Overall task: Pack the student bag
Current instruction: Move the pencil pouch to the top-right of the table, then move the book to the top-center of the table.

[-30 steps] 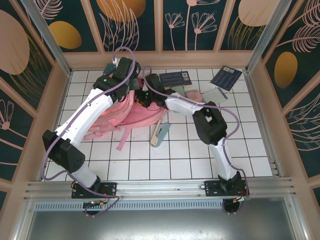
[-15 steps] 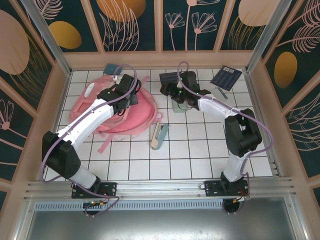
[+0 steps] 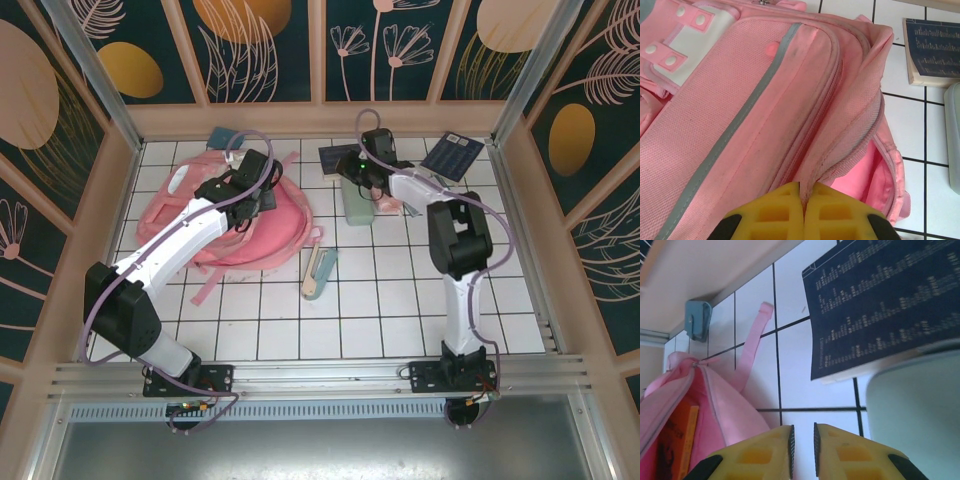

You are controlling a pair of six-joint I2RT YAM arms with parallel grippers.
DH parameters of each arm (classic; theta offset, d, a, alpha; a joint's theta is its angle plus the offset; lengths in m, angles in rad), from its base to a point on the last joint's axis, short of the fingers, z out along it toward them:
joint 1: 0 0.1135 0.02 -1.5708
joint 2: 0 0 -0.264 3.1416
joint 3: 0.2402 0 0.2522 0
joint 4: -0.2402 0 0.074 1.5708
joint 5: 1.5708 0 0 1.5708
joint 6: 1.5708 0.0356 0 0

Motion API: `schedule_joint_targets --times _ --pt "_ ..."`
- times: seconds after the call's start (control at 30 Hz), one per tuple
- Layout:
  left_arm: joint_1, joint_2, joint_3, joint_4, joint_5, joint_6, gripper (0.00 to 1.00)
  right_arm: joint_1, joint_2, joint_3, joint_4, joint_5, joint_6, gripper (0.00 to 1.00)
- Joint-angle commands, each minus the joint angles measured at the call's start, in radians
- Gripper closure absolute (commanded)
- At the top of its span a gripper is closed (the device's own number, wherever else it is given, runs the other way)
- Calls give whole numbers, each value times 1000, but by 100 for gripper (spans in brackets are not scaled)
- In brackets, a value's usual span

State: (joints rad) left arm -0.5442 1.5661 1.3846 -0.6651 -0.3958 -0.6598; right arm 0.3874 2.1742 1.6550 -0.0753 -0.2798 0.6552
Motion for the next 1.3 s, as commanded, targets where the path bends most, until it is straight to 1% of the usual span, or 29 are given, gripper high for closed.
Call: schedule_joint_targets --times 0.0,0.1,0.2,0.37,0.5,0.6,0.67,0.77,0.83,0.93,0.97,1.0,1.03,1.1,1.2,1.27 --pt "12 10 12 12 -17 -22 100 43 89 120 -76 13 -17 79" --pt "12 8 14 7 -18 -22 100 53 147 179 -122 46 -8 76" --pt "13 3 11 4 -24 -23 100 46 155 166 -165 110 -6 74" --pt "12 -3 2 4 -28 -23 100 6 79 30 -174 189 -30 73" --pt "12 -1 -1 5 -27 -24 100 -46 20 -76 -150 215 -56 72" --pt "12 2 1 6 -22 -19 100 -77 6 -96 -144 208 -79 72" --pt "13 5 4 8 -20 -15 99 -83 4 -84 -130 174 -99 71" --pt "12 13 11 9 -11 -8 99 -76 17 -43 -101 95 -107 71" --pt "12 18 13 12 0 -4 99 -61 29 -8 -77 67 -103 71" --pt "13 24 12 13 10 -1 100 -45 71 65 -49 45 -70 76" --pt "13 25 14 13 12 -1 100 -45 89 87 -36 38 -47 80" --pt "12 26 11 12 14 -1 100 -43 109 109 -20 36 -21 88" --pt "12 25 9 13 20 -2 100 -44 130 130 -1 38 4 93" --pt "12 23 6 15 30 -3 100 -43 165 154 38 46 55 100" --pt "12 20 -3 16 42 -12 100 -43 227 211 70 45 114 100" --pt "13 17 -14 28 59 -19 100 -42 286 288 42 46 136 100"
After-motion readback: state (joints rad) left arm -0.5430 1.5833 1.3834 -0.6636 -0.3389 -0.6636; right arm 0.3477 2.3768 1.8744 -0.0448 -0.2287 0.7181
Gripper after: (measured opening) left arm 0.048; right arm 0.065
